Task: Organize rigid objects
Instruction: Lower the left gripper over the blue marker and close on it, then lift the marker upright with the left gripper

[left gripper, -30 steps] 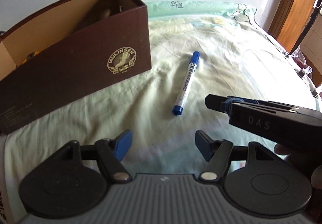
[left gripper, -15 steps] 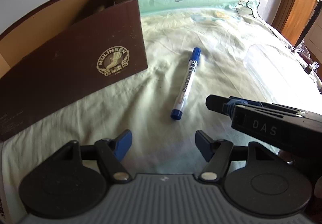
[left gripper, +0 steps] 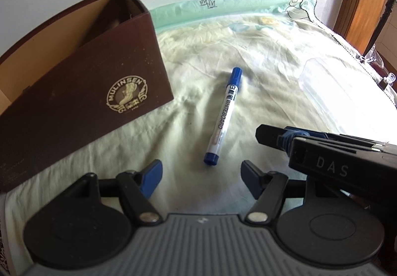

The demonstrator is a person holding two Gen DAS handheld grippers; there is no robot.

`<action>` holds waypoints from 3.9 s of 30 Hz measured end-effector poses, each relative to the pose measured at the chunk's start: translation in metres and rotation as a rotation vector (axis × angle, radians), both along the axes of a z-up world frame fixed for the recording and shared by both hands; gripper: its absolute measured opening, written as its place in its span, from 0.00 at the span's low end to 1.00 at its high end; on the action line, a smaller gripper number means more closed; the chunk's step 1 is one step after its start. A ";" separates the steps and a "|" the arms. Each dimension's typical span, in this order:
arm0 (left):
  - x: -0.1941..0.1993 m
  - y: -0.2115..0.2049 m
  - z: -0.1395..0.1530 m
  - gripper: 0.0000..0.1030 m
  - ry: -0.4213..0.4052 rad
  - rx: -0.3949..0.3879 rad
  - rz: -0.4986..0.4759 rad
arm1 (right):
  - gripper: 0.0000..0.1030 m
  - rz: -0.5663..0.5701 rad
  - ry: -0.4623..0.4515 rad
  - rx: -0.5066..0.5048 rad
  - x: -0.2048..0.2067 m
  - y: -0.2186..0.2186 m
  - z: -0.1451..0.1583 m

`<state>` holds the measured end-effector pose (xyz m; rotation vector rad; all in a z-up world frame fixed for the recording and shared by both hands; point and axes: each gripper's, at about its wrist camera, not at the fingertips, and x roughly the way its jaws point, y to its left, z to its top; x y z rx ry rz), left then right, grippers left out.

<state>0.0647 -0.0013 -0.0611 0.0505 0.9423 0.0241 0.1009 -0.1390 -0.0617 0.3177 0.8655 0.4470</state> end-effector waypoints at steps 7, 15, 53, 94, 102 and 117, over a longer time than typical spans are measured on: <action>0.006 -0.006 -0.005 0.65 0.001 0.011 -0.024 | 0.16 -0.002 -0.002 0.017 0.002 -0.002 -0.001; 0.011 -0.006 -0.011 0.63 -0.007 -0.006 -0.067 | 0.16 0.005 -0.015 0.022 0.001 -0.003 -0.002; -0.015 0.012 -0.011 0.13 -0.066 -0.131 -0.140 | 0.17 0.014 -0.087 -0.040 -0.005 0.009 -0.001; -0.025 0.027 -0.010 0.11 -0.047 -0.280 -0.112 | 0.16 0.160 0.160 0.212 0.021 0.025 -0.010; -0.029 0.050 -0.007 0.10 -0.057 -0.447 -0.103 | 0.11 0.186 0.170 0.241 0.024 0.026 -0.014; -0.024 0.029 -0.010 0.12 -0.017 -0.323 -0.105 | 0.00 0.180 0.217 0.337 0.020 0.022 -0.025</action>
